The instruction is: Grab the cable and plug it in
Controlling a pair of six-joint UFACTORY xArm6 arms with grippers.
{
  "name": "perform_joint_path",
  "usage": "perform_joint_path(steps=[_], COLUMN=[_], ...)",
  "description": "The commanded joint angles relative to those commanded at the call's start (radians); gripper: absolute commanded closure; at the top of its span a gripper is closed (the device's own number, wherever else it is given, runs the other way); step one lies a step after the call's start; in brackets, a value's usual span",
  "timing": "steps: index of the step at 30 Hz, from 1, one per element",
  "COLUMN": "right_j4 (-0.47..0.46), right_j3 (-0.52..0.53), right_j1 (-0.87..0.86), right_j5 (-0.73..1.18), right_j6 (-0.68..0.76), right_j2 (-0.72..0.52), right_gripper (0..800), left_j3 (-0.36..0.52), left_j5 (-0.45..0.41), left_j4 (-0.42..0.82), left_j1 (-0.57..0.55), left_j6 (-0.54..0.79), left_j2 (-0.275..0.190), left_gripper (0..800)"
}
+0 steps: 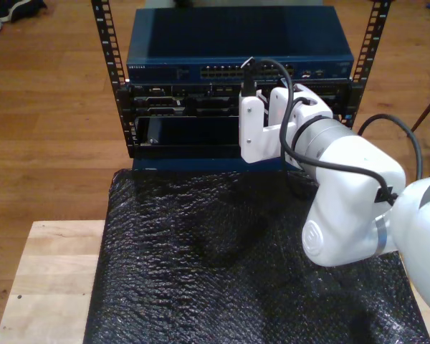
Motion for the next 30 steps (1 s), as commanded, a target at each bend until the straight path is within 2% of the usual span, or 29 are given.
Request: perform_joint_path(steps=[5,14,21,30], right_j4=[0.002,0.003,0.005,0.035], right_j3=[0.005,0.008,0.008,-0.020], right_j1=[0.000,0.000,0.003,0.003], right_j5=[-0.146,-0.186,-0.342,-0.407], right_j6=[0.000,0.009,0.009,0.002], right_j2=[0.052,0.063,0.121,0.181], right_gripper=[800,800,800,800], left_j3=[0.000,0.000,0.000,0.000], left_j5=[0.000,0.000,0.000,0.000], left_j4=[0.000,0.000,0.000,0.000], left_j1=[0.000,0.000,0.000,0.000], left_j6=[0.000,0.000,0.000,0.000], left_j2=[0.000,0.000,0.000,0.000], left_gripper=[0,0,0,0])
